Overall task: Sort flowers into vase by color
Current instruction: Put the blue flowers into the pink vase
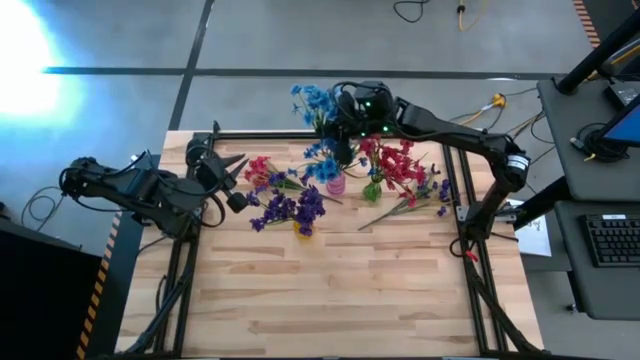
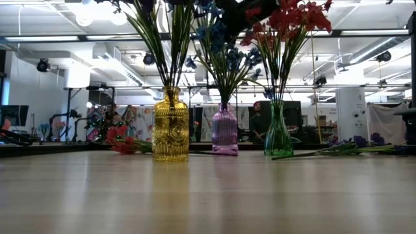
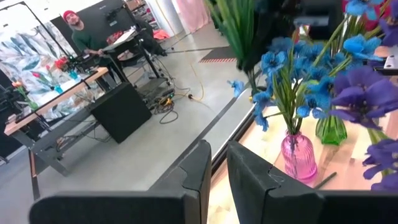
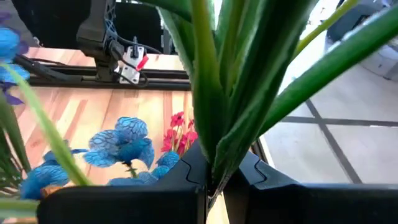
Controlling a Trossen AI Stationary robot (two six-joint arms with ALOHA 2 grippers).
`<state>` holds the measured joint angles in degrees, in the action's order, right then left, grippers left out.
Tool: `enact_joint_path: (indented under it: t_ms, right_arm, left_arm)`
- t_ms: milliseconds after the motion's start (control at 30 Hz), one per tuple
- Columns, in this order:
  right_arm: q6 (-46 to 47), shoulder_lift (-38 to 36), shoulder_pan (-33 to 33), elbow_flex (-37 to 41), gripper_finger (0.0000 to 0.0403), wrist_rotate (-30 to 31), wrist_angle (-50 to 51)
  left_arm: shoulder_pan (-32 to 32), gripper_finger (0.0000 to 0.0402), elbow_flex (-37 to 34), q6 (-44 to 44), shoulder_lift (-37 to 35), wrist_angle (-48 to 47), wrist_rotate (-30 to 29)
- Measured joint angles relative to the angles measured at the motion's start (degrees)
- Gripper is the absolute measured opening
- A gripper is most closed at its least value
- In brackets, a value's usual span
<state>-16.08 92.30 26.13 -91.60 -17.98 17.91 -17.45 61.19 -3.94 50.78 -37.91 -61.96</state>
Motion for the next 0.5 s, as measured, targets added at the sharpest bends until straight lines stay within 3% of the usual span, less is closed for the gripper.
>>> enact_joint_path:
  t_ms: [333,500]
  right_arm:
    - [1.1,-6.4,0.0,7.2,0.0017,0.4,-6.9]
    - [1.4,-11.3,0.0,13.4,0.0017,4.5,-13.7]
  left_arm:
    - [0.0,0.0038,0.0,-1.4,0.0,-0.9,0.0]
    - [0.0,0.0038,0.0,-1.6,0.0,-0.9,0.0]
